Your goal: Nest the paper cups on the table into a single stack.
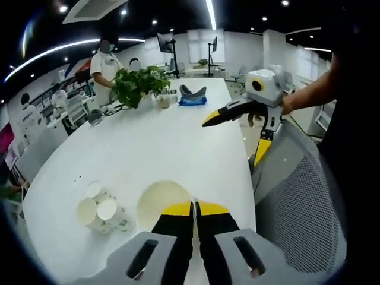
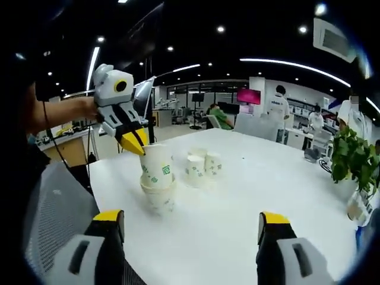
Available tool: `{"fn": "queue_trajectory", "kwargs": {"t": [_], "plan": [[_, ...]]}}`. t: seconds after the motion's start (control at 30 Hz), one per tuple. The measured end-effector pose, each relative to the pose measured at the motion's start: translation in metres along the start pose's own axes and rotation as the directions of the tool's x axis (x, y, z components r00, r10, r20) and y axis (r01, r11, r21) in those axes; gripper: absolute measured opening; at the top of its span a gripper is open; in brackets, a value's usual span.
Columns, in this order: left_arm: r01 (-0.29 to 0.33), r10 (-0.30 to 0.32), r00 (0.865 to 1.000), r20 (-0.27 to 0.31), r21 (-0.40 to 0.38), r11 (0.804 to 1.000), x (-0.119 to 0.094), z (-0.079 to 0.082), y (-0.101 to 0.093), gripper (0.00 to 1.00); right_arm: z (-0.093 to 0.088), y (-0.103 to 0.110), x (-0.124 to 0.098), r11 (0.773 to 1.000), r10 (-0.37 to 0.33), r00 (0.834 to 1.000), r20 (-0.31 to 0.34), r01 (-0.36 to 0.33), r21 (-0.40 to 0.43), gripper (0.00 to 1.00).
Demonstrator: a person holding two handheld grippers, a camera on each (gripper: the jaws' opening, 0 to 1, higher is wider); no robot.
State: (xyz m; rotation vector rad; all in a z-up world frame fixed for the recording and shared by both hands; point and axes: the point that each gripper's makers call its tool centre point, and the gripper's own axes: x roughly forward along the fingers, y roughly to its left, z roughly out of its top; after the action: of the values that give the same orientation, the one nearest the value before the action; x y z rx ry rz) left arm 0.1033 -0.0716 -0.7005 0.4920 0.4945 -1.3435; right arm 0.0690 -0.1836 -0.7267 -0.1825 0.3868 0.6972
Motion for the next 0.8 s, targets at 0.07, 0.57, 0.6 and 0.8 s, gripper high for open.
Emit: {"fn": "queue_trajectory", "kwargs": {"t": [0.07,0.57,0.6,0.8], "plan": [[0.001,0.0,1.0,-0.022,0.013,1.0,0.004,-0.004,0.0,0.0,0.0,0.004,-0.001,1.0,0.0,1.0,0.001,0.0,-0.008,0.99],[0.072,-0.072,0.996,-0.056,-0.013,0.997,0.022,-0.021,-0.011,0.0,-0.007,0.013,-0.004,1.0,0.014,1.0,0.025,-0.014,0.019,1.0],[0.072,-0.073,0.996,-0.048,-0.015,0.997,0.023,-0.021,-0.01,0.01,-0.008,0.013,-0.004,1.0,0.008,1.0,0.029,-0.009,0.028,1.0],[0.099,-0.1,0.995,-0.028,-0.038,0.994,0.027,-0.022,-0.014,0.01,-0.009,0.011,-0.005,0.999,-0.045,0.998,0.038,0.045,0.016,0.95]]}}
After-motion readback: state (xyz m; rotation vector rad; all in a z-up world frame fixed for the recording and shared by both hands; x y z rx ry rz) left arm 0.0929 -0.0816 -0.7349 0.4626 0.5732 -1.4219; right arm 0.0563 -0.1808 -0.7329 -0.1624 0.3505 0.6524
